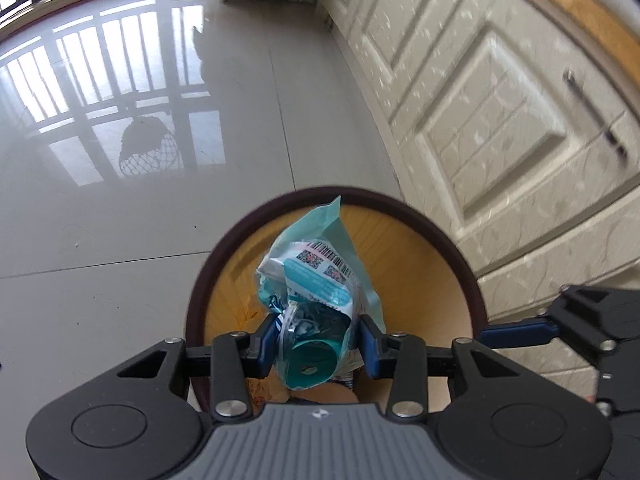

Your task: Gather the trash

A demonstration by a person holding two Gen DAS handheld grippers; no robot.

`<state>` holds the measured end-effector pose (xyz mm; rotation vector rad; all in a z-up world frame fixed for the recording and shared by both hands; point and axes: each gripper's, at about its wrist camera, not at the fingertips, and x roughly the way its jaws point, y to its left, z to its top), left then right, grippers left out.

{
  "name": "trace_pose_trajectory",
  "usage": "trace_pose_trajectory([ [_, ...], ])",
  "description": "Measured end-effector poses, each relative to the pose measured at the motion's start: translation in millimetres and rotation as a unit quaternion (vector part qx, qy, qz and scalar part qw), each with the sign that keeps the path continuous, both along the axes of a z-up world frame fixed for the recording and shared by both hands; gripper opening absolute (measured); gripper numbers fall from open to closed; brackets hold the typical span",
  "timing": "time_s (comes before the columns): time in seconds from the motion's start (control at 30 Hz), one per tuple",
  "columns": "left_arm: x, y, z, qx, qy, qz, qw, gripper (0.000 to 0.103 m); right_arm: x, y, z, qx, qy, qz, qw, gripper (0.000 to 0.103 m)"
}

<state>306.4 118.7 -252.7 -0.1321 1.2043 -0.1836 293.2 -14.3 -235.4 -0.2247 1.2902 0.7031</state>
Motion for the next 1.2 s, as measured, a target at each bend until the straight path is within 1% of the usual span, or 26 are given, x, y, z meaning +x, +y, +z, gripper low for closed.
trace_pose_trajectory([
  [0.1,10.3,-9.9,-17.2,0.009,0.023,-0.020,0.9995,0.042,1.3,-1.7,-1.3,-0.004,0.005,-0.002,1.000,0.096],
  [0.2,17.8,-17.4,-35.7,0.026,0.045,-0.039,0.9979,0.043,5.3,-2.4,-4.1,-0.008,0.009,-0.005,1.000,0.096],
  [0.27,21.8,-19.3,-45.9,0.040,0.057,-0.044,0.9966,0.045,5.7,-3.0,-5.6,-0.010,0.009,-0.008,1.000,0.096],
  [0.3,23.6,-18.4,-49.9,0.050,0.063,-0.043,0.9958,0.054,6.3,-4.1,-6.6,-0.010,0.010,-0.010,1.000,0.096],
  [0.33,24.3,-17.4,-52.0,0.060,0.069,-0.041,0.9950,0.072,6.7,-5.2,-7.6,-0.010,0.010,-0.013,1.000,0.096],
  [0.4,21.2,-12.6,-49.8,0.072,0.068,-0.040,0.9943,0.091,7.8,-7.5,-8.8,-0.013,0.009,-0.018,1.000,0.097],
  [0.47,17.1,-7.3,-43.0,0.065,0.062,-0.038,0.9952,0.093,7.9,-8.0,-9.3,-0.015,0.009,-0.024,1.000,0.101],
  [0.53,13.0,-1.4,-36.3,0.062,0.062,-0.030,0.9957,0.102,8.9,-8.6,-9.3,-0.019,0.006,-0.029,0.999,0.103],
  [0.73,2.8,8.6,-16.6,0.072,0.055,-0.014,0.9958,0.103,1.3,-9.8,-3.6,-0.022,-0.010,-0.045,0.999,0.103],
  [0.8,-2.7,12.1,-9.4,0.067,0.049,-0.006,0.9965,0.103,-0.6,-12.6,0.9,-0.021,-0.015,-0.056,0.998,0.103],
  [0.93,-13.3,15.3,8.4,0.074,0.032,0.014,0.9967,0.103,-3.4,-17.0,11.1,-0.034,-0.024,-0.074,0.996,0.103],
  [1.07,-25.2,23.9,35.0,0.078,0.006,0.041,0.9961,0.103,-6.2,-20.2,30.4,-0.039,-0.034,-0.096,0.994,0.103],
  [1.2,-36.3,31.7,65.2,0.077,-0.014,0.070,0.9945,0.103,-11.3,-22.6,54.2,-0.037,-0.055,-0.103,0.992,0.102],
])
